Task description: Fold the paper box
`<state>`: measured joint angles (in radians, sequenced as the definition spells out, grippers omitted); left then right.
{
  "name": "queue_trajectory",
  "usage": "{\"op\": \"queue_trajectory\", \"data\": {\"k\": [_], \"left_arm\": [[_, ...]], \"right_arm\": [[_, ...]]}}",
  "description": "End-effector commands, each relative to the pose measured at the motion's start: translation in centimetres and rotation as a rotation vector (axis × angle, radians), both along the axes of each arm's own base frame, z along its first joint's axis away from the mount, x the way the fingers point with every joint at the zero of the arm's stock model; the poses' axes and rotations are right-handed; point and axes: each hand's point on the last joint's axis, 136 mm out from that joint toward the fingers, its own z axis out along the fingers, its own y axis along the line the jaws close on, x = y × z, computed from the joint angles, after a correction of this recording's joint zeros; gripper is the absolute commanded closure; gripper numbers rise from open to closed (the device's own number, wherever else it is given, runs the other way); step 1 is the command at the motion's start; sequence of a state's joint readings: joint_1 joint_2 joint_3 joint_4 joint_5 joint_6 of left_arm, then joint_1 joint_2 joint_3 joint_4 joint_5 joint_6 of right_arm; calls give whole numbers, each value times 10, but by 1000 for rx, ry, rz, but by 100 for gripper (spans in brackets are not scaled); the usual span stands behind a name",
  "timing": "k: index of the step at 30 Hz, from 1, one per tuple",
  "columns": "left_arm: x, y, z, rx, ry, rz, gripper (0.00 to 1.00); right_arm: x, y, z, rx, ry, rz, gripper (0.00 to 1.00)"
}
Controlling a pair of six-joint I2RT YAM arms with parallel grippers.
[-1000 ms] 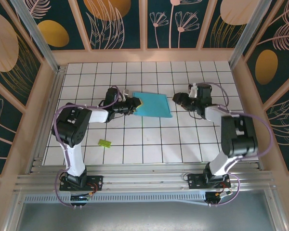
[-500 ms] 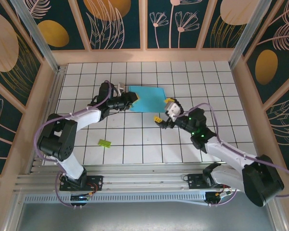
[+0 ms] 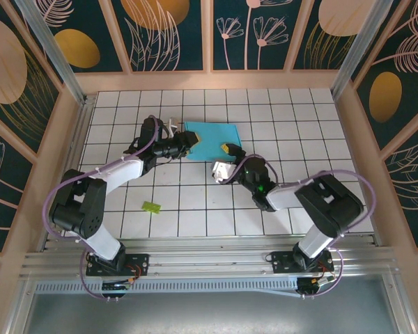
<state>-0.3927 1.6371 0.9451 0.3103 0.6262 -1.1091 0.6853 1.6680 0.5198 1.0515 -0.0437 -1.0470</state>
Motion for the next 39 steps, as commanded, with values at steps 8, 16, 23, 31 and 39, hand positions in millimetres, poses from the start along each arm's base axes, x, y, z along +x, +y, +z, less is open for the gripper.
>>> {"op": "queue_trajectory", "data": {"k": [8,16,23,31,39], "left_arm": [[-3,2,12,-32,8,9,69],[-3,1,14,-26,0,-8,61],[6,24,34,50,-97,74,37],[8,94,143,252,-472,296,15],[-34,159,194,564,-745,474,1]], "right_arm": [[40,-7,39,42,-287,-197,45],[35,-7,35,30,-292,-181,59],[20,-18,41,55,-235,-171,64],[-9,-21,21,-46,74,-38,69],[-56,-10,21,-308,521,220,69]]}}
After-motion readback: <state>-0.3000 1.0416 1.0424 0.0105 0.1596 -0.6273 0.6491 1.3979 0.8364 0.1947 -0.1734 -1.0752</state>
